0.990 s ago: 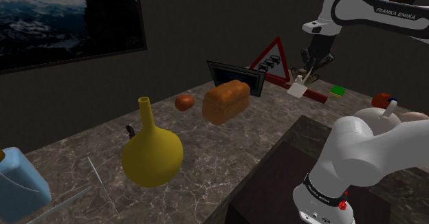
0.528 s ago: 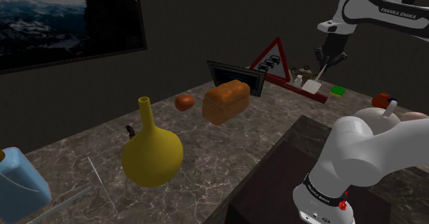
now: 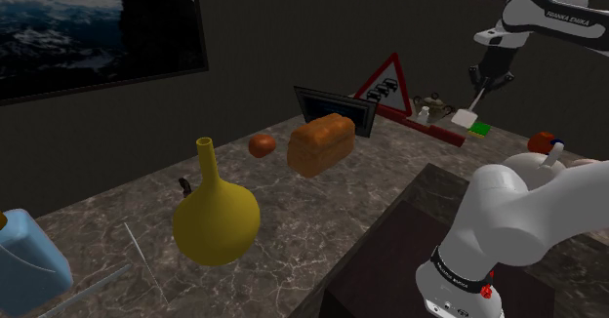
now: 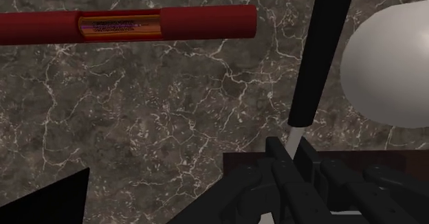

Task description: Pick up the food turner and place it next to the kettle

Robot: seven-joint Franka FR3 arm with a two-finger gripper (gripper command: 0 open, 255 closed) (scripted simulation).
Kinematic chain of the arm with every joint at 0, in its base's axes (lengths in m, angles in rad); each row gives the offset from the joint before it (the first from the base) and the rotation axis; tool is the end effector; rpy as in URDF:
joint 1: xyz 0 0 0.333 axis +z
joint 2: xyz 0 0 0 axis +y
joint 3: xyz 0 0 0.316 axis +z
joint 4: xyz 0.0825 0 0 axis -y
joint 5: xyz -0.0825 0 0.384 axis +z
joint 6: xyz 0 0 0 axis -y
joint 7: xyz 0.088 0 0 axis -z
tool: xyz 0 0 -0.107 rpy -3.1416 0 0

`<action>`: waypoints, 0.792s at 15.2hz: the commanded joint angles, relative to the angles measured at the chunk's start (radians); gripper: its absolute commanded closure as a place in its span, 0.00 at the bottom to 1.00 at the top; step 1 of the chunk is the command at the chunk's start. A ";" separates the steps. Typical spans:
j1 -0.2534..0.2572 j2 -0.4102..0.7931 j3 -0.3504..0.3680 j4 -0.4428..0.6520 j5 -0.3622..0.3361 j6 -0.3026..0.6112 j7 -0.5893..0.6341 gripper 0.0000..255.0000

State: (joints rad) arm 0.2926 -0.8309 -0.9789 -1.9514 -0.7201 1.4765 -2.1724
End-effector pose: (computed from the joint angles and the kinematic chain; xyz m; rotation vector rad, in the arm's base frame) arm 0.1774 -0.4323 0.5916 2.1898 2.1850 -0.0699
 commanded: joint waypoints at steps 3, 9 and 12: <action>0.073 0.038 -0.128 0.122 -0.028 0.008 -0.096 1.00; 0.242 0.069 -0.343 0.350 -0.067 -0.005 -0.236 1.00; 0.357 0.064 -0.458 0.492 -0.094 -0.026 -0.305 1.00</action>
State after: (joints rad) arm 0.6094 -0.7675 -1.3989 -1.5152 -0.8067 1.4628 -2.4500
